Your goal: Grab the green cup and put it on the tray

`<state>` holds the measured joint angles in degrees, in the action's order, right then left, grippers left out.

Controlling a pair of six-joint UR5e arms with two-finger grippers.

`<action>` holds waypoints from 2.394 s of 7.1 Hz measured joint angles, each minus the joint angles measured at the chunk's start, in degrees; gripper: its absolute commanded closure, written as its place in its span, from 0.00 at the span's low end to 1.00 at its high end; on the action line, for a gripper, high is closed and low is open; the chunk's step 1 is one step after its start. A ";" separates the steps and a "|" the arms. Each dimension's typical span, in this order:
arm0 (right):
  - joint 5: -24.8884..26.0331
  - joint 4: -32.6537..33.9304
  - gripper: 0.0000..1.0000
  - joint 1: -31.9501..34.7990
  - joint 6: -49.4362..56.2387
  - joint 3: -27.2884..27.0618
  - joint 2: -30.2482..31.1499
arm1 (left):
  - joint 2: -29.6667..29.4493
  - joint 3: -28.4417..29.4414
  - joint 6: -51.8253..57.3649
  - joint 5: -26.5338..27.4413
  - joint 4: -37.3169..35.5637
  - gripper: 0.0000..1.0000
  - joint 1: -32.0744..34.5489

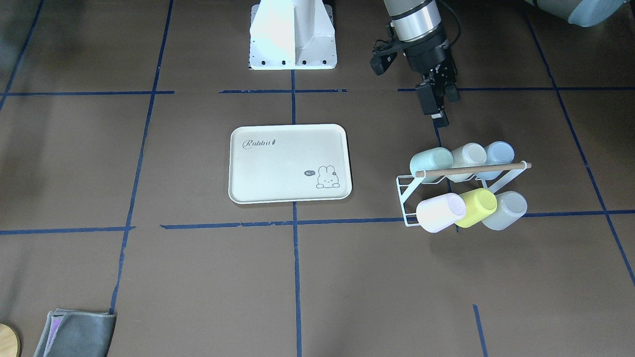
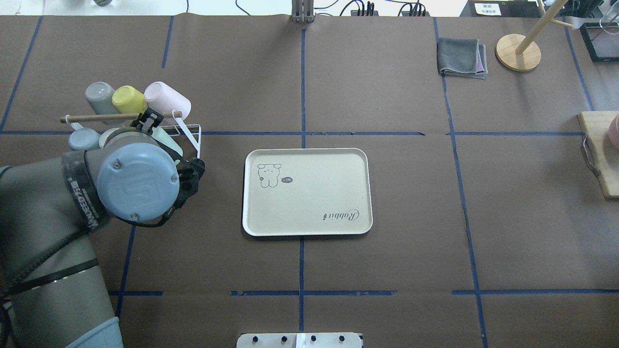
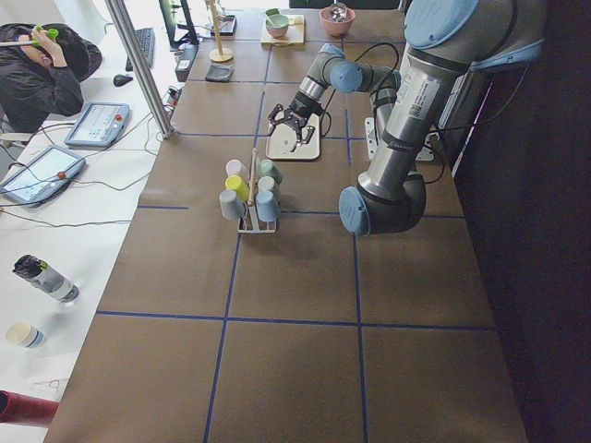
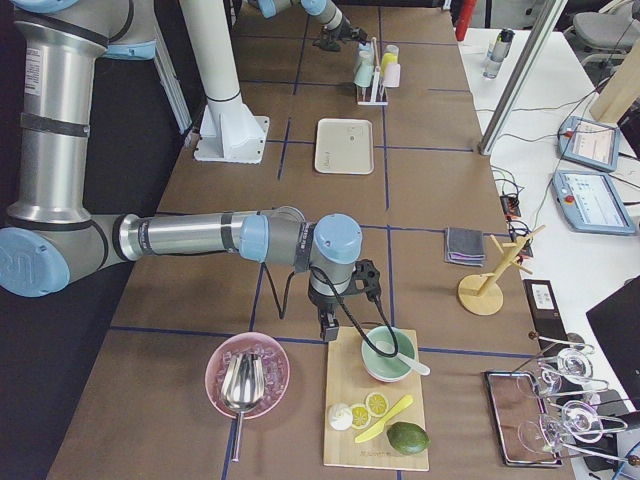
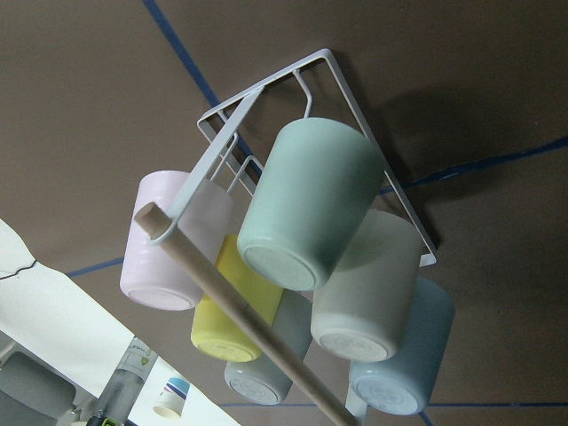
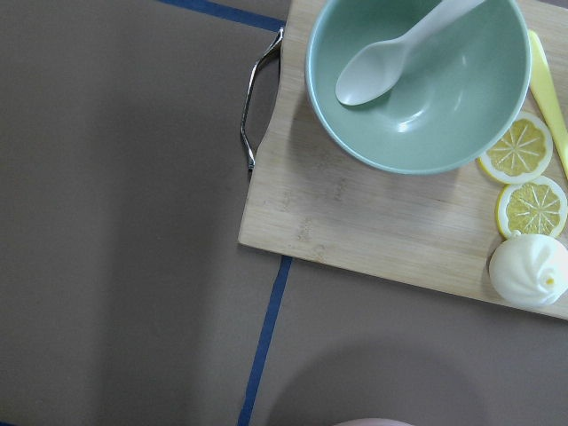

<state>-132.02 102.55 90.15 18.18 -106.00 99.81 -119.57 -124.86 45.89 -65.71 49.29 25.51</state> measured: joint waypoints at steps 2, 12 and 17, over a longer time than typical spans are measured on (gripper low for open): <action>-0.14 0.00 0.00 0.03 0.01 0.00 0.41 | 0.16 2.25 -0.23 3.95 -0.43 0.00 -2.83; -0.17 -0.01 0.00 0.00 0.01 0.10 0.51 | -0.15 21.01 -1.65 8.71 14.67 0.00 -2.70; -0.16 0.00 0.00 0.03 0.01 0.08 0.51 | 0.02 23.85 -2.05 8.82 16.55 0.00 -2.23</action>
<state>-132.19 102.55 90.18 18.19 -105.92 100.32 -119.55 -101.00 43.84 -56.89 65.84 23.29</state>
